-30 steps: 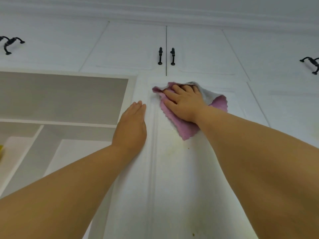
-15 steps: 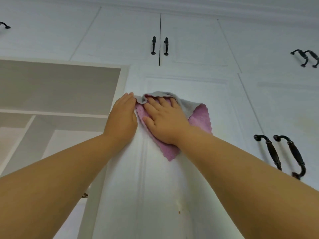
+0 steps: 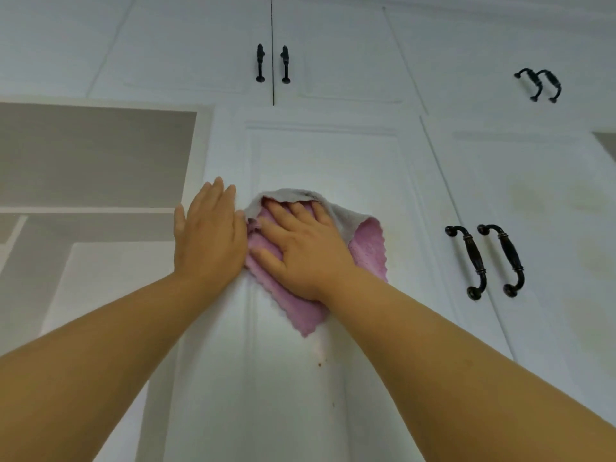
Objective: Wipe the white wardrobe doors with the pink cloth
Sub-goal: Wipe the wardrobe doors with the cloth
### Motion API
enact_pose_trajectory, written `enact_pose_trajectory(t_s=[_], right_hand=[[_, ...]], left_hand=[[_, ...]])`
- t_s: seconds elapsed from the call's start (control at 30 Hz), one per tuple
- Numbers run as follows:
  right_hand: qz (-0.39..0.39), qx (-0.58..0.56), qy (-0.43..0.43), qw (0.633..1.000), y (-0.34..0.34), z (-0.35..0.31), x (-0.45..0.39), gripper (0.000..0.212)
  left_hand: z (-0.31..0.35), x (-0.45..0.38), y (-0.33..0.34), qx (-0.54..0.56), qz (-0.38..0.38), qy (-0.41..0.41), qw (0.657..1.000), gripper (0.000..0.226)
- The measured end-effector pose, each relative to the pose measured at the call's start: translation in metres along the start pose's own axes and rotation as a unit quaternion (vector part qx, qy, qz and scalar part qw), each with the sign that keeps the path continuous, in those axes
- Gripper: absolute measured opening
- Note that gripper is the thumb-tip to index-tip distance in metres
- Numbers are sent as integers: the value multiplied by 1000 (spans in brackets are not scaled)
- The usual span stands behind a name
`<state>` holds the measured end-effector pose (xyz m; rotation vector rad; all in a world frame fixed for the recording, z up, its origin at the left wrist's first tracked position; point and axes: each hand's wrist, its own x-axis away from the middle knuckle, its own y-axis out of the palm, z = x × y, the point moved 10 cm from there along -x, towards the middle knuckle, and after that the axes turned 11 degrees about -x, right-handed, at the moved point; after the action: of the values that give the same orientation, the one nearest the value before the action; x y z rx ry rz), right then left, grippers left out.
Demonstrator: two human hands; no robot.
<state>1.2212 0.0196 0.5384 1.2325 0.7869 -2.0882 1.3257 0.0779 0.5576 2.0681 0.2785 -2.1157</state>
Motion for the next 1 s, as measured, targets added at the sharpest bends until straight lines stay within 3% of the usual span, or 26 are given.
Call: enact_pose_trajectory(t_s=[0.2,0.53,0.67,0.8,1.0], right_hand=[[12,1,144,989,-12,40,-24,60],[12,3,167,986,0,14,-69,58],[41,14,115,992,5,-9,-28,57],[21,11,105,994,4,5,-2,58],[40,19,220,974,-24,85,50,57]], left_hand=[[-12,20,3,18,-16,17,1000,54],[-17,22,5,74,11,25,997,54],[-18,22,0,-11,7,8,1000,55],[-2,23,-2,-85,2,27,996,57],[25,34,12,-149,-29,79,985,61]])
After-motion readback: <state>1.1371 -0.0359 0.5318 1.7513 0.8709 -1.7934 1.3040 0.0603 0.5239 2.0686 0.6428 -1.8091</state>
